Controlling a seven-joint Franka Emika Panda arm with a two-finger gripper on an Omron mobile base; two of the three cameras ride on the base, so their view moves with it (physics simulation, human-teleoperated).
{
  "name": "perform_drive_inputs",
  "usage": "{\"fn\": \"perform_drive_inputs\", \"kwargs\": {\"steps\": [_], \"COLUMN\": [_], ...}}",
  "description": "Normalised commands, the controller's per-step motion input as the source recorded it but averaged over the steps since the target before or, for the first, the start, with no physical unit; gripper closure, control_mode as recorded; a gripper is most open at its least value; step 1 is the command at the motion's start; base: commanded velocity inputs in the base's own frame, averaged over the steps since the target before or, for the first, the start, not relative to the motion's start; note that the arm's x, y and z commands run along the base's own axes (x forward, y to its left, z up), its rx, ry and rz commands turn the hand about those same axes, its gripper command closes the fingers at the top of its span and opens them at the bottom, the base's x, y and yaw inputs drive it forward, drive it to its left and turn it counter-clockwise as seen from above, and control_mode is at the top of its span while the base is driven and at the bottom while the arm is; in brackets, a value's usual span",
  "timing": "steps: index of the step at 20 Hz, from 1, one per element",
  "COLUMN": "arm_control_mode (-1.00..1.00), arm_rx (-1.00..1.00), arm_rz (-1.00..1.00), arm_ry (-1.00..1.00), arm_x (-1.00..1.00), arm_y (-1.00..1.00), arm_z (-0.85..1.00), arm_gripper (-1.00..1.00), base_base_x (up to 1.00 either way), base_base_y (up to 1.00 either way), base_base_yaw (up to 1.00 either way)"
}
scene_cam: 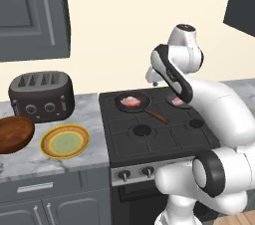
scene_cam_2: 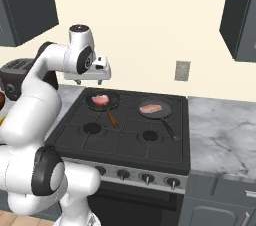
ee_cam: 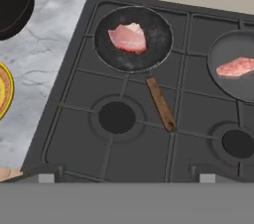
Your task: Place one of the steaks on the plate and the other in the bowl. Then place the bowl in the fridge.
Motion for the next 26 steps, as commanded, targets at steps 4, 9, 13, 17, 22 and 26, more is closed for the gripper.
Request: {"fn": "perform_drive_inputs", "kwargs": {"steps": [4, 9, 13, 17, 22, 26], "arm_control_mode": [-1.00, -1.00, -1.00, -1.00, -1.00, -1.00], "arm_rx": [-0.03, -0.18, -0.10, 0.00, 0.00, 0.00], "arm_rz": [0.11, 0.00, 0.00, 0.02, 0.03, 0.00], "arm_ry": [0.11, 0.07, 0.07, 0.01, -0.01, -0.04], "arm_x": [0.55, 0.66, 0.59, 0.31, 0.37, 0.50], "arm_y": [0.09, 0.16, 0.01, 0.06, 0.26, 0.08], "arm_z": [-0.21, -0.46, -0.51, -0.54, -0.39, -0.33], "arm_gripper": [-1.00, -1.00, -1.00, -1.00, -1.00, -1.00], "base_base_x": [0.00, 0.00, 0.00, 0.00, 0.00, 0.00], "base_base_y": [0.00, 0.00, 0.00, 0.00, 0.00, 0.00], "base_base_yaw": [0.00, 0.00, 0.00, 0.00, 0.00, 0.00]}}
